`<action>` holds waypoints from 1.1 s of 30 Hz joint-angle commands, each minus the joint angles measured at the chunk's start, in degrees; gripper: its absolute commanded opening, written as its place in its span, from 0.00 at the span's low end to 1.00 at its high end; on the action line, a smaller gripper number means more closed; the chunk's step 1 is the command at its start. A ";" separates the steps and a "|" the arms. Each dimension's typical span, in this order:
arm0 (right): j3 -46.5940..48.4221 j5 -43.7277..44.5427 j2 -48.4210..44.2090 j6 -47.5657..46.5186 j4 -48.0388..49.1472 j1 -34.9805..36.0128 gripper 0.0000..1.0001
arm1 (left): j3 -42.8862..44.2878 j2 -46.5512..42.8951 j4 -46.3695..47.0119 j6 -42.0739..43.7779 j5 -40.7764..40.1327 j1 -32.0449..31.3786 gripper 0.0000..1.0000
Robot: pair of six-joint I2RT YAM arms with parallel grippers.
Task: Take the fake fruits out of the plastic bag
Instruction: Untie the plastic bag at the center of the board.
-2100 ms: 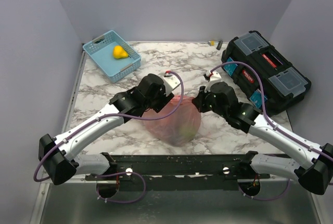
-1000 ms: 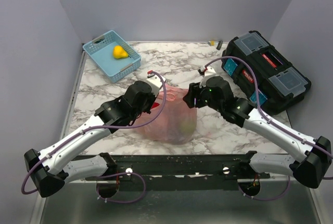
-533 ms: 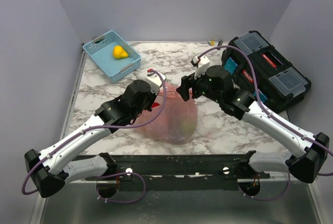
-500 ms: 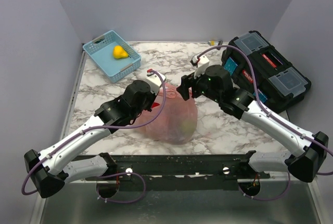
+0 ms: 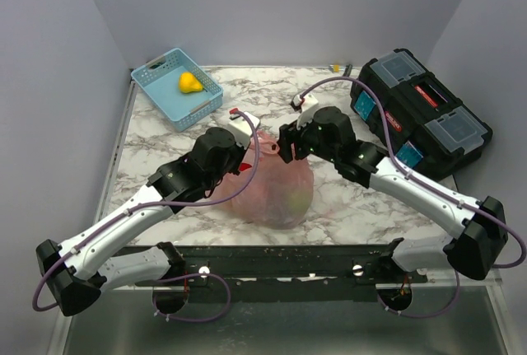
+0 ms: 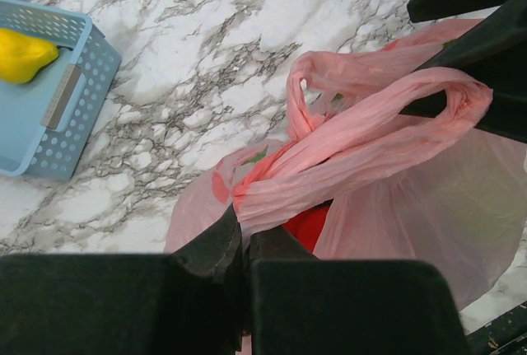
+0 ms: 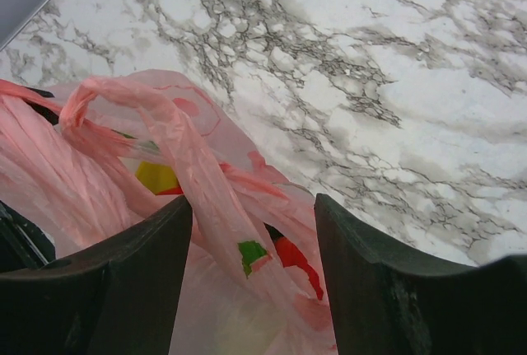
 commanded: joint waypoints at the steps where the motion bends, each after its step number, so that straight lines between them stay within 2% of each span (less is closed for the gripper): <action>1: 1.09 -3.90 2.92 0.69 3.02 0.29 0.65 | -0.06 0.98 1.15 0.15 -1.11 0.13 0.00; 4: 0.79 -6.98 3.24 1.20 5.49 0.76 0.69 | 0.04 1.04 1.09 0.13 -1.47 0.18 0.00; 7: 0.03 -6.03 3.20 1.88 7.47 1.30 0.74 | -0.01 0.93 1.10 0.12 -1.65 0.17 0.00; 8: -0.33 -3.72 3.09 2.32 7.94 1.59 0.74 | -0.01 0.80 1.13 0.13 -1.61 0.16 0.00; 13: -1.56 18.53 2.39 10.54 6.53 1.75 0.68 | -0.40 -0.31 1.71 0.03 -3.15 0.19 0.00; 15: -3.67 22.62 0.47 12.47 7.78 1.76 0.60 | -0.53 -0.71 1.83 0.06 -4.02 0.17 0.00; 17: -6.37 25.34 -2.13 13.60 10.20 1.77 0.46 | -0.65 -1.06 1.95 0.07 -5.35 0.18 0.00; 18: -7.67 26.21 -3.32 14.00 12.40 1.77 0.35 | -0.84 -1.30 2.22 0.02 -6.42 0.13 0.00; 20: -10.22 26.93 -5.69 14.42 14.90 1.74 0.26 | -1.19 -1.76 2.77 0.15 -8.35 0.15 0.00; 26: -13.94 31.93 -8.52 16.02 16.45 1.66 0.14 | -2.65 -4.05 4.33 0.01 -15.51 0.21 0.00; 28: -14.40 32.20 -9.26 16.16 16.13 1.66 0.03 | -3.27 -5.05 5.02 0.01 -16.79 0.20 0.00; 29: -14.47 32.31 -9.69 16.39 15.70 1.70 0.01 | -3.50 -5.39 5.20 0.02 -17.50 0.19 0.00; 33: -13.95 33.33 -10.73 16.27 15.16 1.66 0.01 | -3.92 -5.97 5.67 -0.12 -17.99 0.25 0.00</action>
